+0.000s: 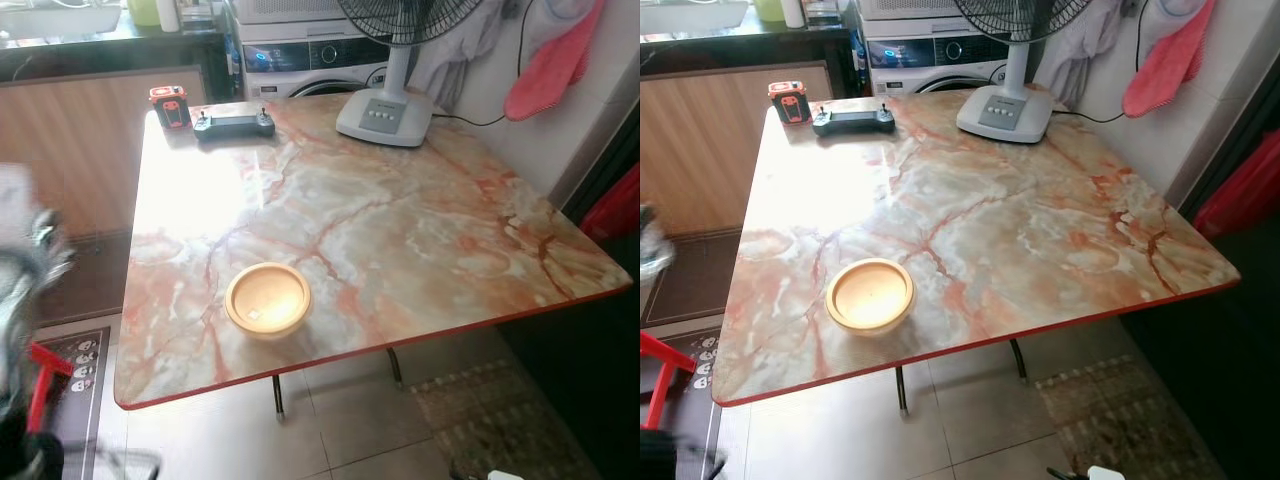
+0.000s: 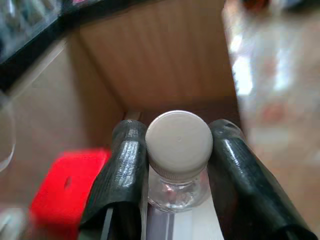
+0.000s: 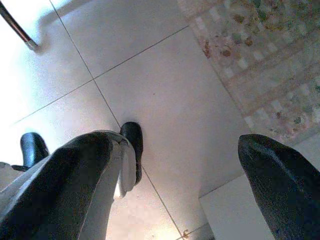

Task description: Restocking fridge

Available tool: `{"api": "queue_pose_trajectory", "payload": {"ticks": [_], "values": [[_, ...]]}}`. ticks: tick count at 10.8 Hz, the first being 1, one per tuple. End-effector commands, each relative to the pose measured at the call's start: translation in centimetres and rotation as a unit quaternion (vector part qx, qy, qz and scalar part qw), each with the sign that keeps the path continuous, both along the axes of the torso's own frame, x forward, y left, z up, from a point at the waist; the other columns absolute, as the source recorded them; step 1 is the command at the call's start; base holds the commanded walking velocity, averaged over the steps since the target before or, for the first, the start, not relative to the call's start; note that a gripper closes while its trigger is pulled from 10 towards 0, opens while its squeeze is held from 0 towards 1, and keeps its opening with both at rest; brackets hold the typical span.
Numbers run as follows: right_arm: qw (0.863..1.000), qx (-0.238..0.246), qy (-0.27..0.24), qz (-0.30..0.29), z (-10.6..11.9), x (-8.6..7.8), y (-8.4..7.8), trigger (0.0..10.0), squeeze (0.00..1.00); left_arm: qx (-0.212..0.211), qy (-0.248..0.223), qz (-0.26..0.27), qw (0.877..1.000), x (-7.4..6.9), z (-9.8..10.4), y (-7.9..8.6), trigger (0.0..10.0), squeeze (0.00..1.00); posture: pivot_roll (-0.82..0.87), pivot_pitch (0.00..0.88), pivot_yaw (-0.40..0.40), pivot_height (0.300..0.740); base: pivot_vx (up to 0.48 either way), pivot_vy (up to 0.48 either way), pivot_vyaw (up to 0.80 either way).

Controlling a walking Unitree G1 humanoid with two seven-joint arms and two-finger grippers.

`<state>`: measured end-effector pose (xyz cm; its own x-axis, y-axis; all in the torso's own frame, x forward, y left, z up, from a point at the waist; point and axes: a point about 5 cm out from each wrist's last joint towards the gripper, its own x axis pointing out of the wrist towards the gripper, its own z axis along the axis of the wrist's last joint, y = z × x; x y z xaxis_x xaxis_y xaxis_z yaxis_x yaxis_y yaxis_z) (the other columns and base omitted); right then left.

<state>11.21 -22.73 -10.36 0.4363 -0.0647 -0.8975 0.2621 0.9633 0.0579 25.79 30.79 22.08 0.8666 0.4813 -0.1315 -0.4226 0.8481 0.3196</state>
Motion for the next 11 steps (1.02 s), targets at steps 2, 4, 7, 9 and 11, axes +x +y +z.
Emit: {"api": "queue_pose_trajectory", "payload": {"ticks": [2,4,7,9,11], "values": [[1.0,0.0,0.003,0.0,0.0,-0.1,0.0,10.0,0.0,-0.037,0.039,0.066,0.996,-2.0,-4.9,2.7,10.0,0.0,0.16,0.0,-0.039,0.74,0.0,0.0,0.0],[1.0,-0.001,0.003,0.003,0.0,-0.1,-0.1,10.0,0.0,-0.085,0.08,0.109,0.987,-4.4,-10.6,3.8,10.0,0.0,0.18,0.0,-0.052,0.74,0.0,0.0,0.0],[1.0,-0.004,0.003,0.007,0.1,-0.1,-0.3,10.0,0.0,-0.104,0.199,0.146,0.964,-9.3,-19.2,3.8,10.0,0.0,0.17,0.0,-0.059,0.74,0.0,0.0,0.0],[1.0,-0.005,0.003,0.008,0.1,-0.1,-0.5,10.0,0.0,-0.112,0.269,0.143,0.946,-12.5,-24.2,2.3,10.0,0.0,0.16,0.0,-0.067,0.74,0.0,0.0,0.0],[1.0,-0.007,0.004,0.008,0.1,-0.1,-0.5,10.0,0.0,-0.117,0.31,0.111,0.937,-13.7,-27.3,0.2,10.0,0.0,0.15,0.0,-0.068,0.74,0.0,0.0,0.0]]}}
